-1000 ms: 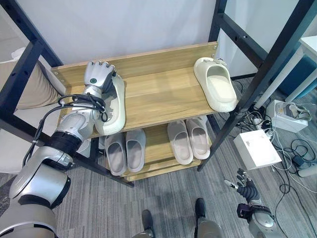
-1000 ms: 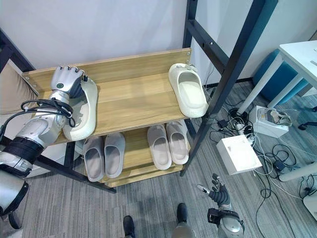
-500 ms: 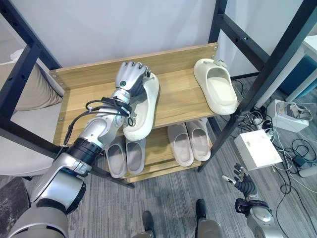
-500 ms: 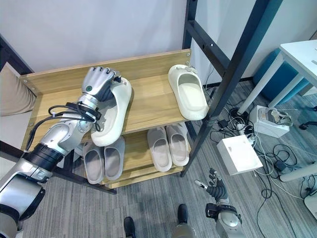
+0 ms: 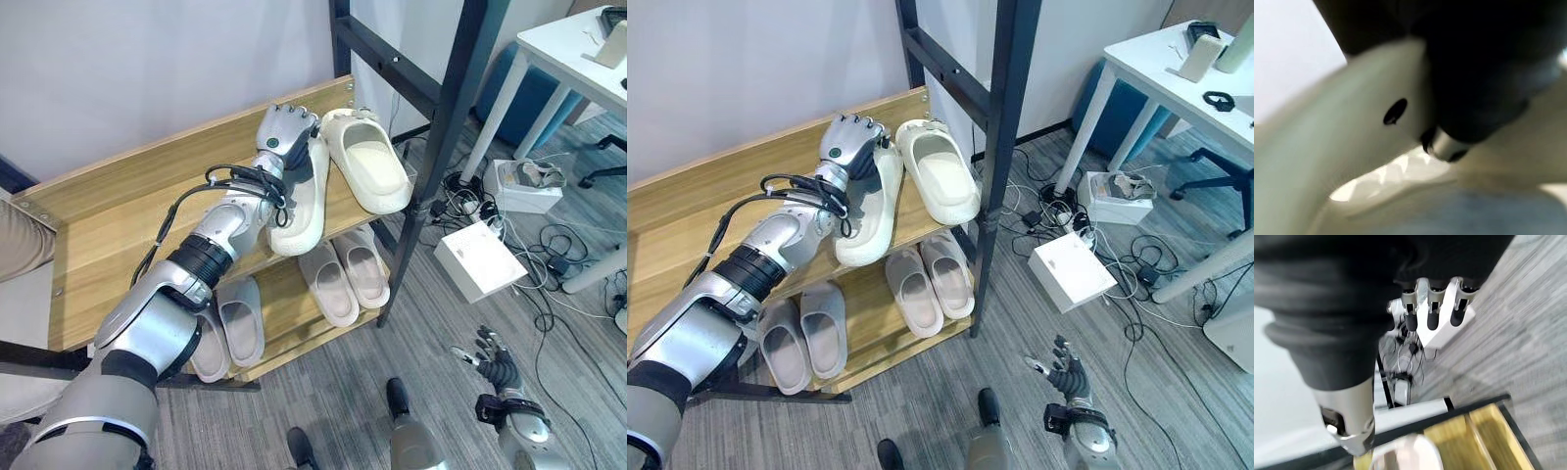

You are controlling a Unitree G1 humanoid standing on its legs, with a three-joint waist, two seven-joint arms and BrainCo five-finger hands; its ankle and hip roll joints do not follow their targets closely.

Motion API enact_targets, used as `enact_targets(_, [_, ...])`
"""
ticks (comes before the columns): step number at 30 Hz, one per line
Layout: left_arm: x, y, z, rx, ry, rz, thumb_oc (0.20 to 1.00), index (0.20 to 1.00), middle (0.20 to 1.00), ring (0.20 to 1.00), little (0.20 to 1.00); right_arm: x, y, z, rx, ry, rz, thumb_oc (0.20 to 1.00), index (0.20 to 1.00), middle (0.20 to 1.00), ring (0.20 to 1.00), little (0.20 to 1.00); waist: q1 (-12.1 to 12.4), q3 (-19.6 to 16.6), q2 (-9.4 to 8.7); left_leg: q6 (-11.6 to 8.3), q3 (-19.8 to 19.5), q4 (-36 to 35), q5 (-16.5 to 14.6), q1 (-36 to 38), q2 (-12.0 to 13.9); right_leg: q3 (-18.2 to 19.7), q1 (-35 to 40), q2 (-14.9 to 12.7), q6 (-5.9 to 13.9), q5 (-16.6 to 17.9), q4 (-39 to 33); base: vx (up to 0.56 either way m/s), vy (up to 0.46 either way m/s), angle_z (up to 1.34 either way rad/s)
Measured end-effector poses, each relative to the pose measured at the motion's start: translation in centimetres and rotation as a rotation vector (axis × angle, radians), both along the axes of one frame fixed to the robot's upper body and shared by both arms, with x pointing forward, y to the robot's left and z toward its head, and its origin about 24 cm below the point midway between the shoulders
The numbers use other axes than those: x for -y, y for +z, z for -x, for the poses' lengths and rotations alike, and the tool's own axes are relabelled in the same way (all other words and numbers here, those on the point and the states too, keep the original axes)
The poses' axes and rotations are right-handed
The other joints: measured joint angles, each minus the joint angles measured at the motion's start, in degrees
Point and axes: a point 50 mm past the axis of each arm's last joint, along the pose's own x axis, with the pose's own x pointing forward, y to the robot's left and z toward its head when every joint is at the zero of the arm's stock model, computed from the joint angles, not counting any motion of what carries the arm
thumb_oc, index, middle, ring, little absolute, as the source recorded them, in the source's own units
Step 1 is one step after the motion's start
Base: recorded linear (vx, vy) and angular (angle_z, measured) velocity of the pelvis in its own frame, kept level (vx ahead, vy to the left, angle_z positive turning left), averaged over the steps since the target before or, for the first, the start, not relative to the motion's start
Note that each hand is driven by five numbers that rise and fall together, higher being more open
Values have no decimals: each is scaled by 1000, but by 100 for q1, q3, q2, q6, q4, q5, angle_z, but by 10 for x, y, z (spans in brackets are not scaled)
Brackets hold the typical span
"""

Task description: Arrange the slippers neatly on the shoe rack.

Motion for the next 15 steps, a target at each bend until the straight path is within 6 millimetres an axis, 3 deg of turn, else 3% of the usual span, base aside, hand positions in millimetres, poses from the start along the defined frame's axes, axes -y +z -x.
enact_targets(2, [-10,3,-8,-13,67,-13,200,200,200,200,200,-3,9,-7,45,9,1,1000,1000,1000,1000,1000,-20,-3,3,-10,62,-11,-6,5,14,88,-47,19,-9,3,0,44,-29,-16])
enact_targets(3, [-11,3,-9,-18,73,-7,278,278,278,278,278,-3,10,-9,50,11,1,1000,1000,1000,1000,1000,-23,-4,7,-10,95,-11,-7,11,14,107,-57,22,-13,11,0,38,-26,-15])
enact_targets(5, [-14,0,-11,-37,92,17,1000,1000,1000,1000,1000,-4,10,-9,55,15,-1,1000,1000,1000,1000,1000,-70,-9,13,-18,157,-13,-12,37,30,125,-46,37,-17,14,1,30,-29,-7])
enact_targets(15, [-15,-2,-8,-65,72,144,1000,1000,1000,1000,1000,-9,1,3,4,33,-7,1000,1000,1000,1000,1000,-73,-55,1,-31,17,-14,-10,112,84,34,91,84,-106,63,31,1,-31,3])
